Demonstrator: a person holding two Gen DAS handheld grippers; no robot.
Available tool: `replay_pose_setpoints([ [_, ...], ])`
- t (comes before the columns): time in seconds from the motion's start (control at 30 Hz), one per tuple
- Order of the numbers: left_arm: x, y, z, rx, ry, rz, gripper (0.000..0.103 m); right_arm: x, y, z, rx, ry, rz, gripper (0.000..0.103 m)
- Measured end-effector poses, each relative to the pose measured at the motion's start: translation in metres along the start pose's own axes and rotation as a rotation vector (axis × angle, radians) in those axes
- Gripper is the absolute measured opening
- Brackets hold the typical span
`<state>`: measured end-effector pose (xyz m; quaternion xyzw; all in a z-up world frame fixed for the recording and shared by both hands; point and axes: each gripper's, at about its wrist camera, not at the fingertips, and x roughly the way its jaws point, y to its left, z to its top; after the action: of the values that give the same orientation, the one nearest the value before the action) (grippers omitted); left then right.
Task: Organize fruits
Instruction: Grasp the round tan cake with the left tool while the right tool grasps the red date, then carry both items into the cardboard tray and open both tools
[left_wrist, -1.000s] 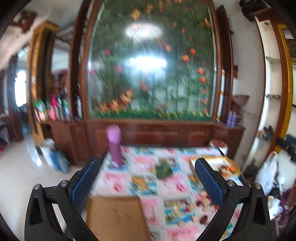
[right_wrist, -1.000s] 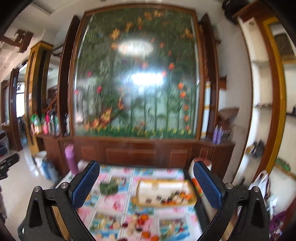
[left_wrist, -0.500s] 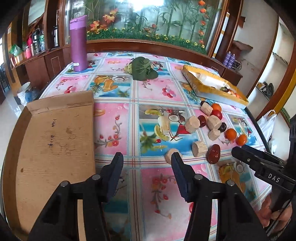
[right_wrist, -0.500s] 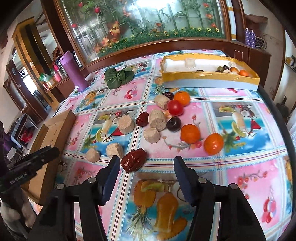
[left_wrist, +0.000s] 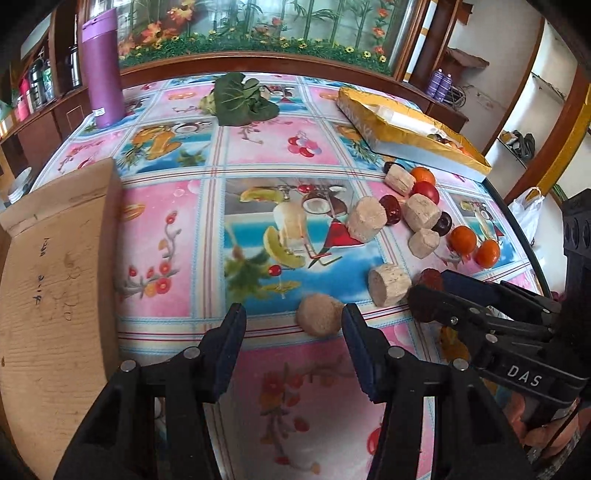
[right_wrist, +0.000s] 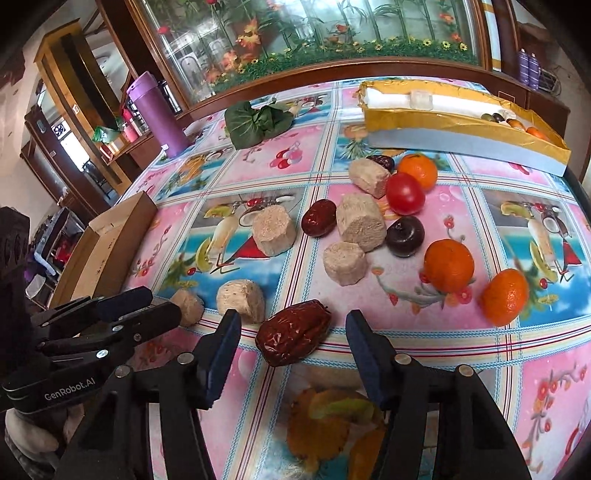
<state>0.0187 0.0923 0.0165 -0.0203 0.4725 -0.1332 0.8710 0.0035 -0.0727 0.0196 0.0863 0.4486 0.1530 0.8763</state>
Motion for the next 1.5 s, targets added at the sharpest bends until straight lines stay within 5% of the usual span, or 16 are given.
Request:
replay_pose_setpoints([
  [0.13,0.006,-0.008,0.002,0.013,0.009,-0.011,0.053,-0.003,-0.009,-0.002,0.039,-0.006,0.017,0.047],
  [0.33,0.012,-0.025,-0.004,0.072,0.009,0.019,0.048,-0.007,-0.015,-0.003,0.053,-0.009,0.013,0.047],
  [0.37,0.012,-0.027,-0.005,0.082,0.006,0.034,0.043,-0.007,-0.014,-0.003,0.051,-0.009,0.01,0.047],
  [0.4,0.012,-0.028,-0.006,0.088,0.002,0.046,0.028,-0.007,-0.014,-0.003,0.047,-0.01,0.006,0.047],
  [0.77,-0.045,-0.021,-0.011,0.041,-0.091,-0.007,0.028,-0.015,-0.004,-0.004,0.017,-0.054,-0.019,0.039],
  [0.97,-0.102,0.034,-0.003,-0.041,-0.169,0.003,0.028,-0.053,0.026,0.003,-0.027,-0.103,0.024,0.039],
  [1.17,-0.126,0.114,0.017,-0.125,-0.199,0.14,0.029,-0.073,0.093,0.029,-0.136,-0.111,0.13,0.04],
  [1.5,-0.075,0.223,0.043,-0.324,-0.103,0.153,0.029,0.023,0.213,0.064,-0.266,-0.002,0.198,0.04],
])
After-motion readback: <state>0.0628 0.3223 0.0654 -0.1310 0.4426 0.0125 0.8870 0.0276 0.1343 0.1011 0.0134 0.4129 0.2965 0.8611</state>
